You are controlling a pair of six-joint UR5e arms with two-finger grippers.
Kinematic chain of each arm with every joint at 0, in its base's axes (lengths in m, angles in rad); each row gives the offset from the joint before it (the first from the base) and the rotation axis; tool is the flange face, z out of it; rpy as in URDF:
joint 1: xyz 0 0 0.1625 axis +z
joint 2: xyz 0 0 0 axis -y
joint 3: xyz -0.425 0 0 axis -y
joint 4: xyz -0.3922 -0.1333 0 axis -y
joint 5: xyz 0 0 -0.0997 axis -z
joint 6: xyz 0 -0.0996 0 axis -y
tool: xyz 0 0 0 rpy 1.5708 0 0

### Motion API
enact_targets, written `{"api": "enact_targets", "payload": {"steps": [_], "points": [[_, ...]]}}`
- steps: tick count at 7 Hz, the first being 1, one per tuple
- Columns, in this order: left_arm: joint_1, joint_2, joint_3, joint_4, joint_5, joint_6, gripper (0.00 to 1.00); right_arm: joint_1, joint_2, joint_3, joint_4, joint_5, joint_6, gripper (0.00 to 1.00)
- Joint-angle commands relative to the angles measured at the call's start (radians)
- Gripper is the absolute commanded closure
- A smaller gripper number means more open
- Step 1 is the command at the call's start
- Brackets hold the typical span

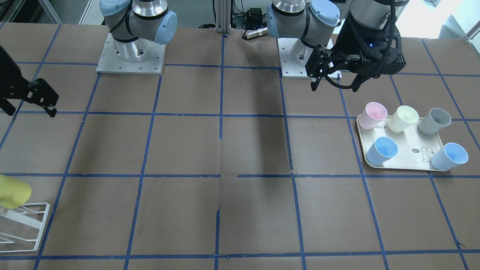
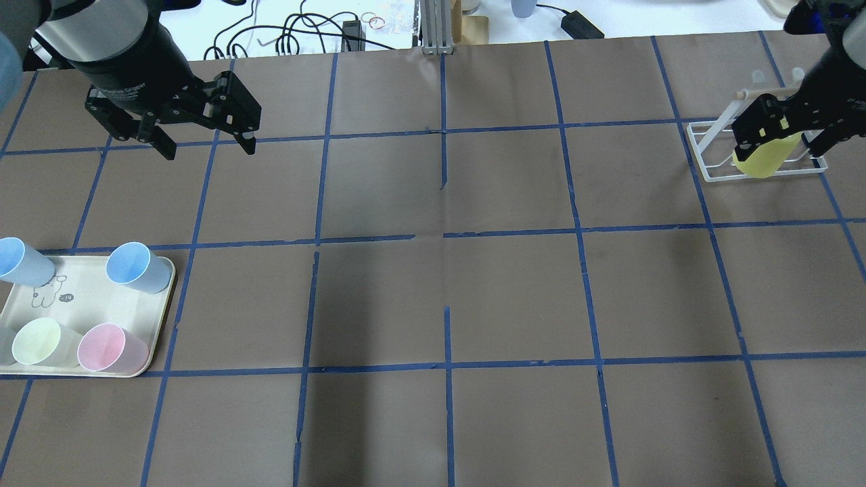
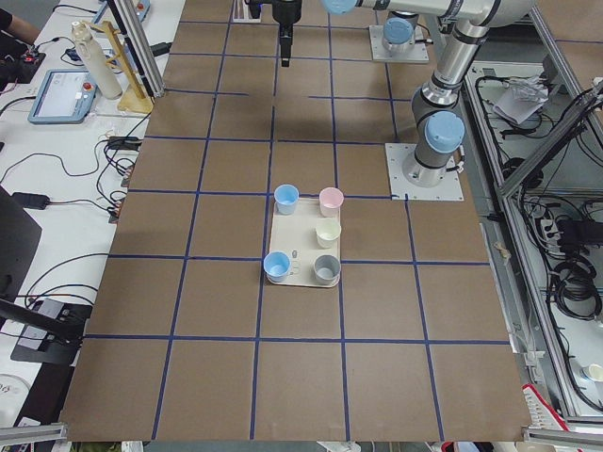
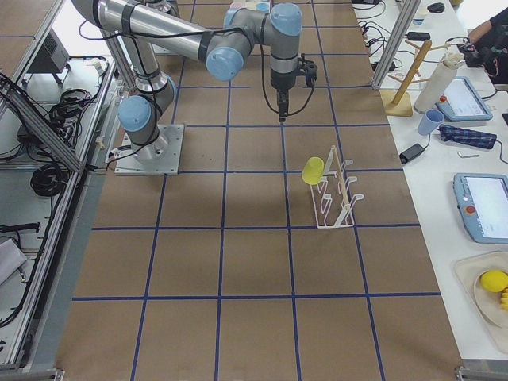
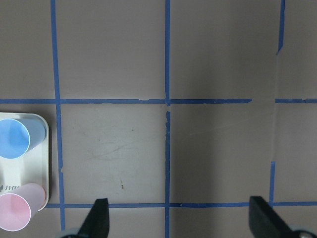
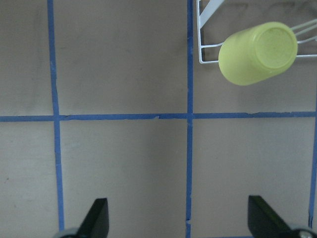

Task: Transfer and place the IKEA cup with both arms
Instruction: 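Move the right gripper to the yellow cup on the wire rack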

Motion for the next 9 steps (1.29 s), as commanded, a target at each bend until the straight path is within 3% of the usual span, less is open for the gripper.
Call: {"api": "enact_targets", "payload": {"steps": [1,5,9], "points": [[0.000,0.000,0.000,0.000,0.001,0.000,0.00,-0.035,0.119,-0.071,-0.067,0.005,-0.113,0.00],[0.000,-0.003,0.003,0.000,0.001,0.000,0.00,-0.104,0.260,-0.084,-0.271,0.015,-0.305,0.00],[0.002,-0.003,0.000,0.000,-0.001,0.000,0.00,-0.106,0.314,-0.079,-0.293,0.029,-0.302,0.00]]}}
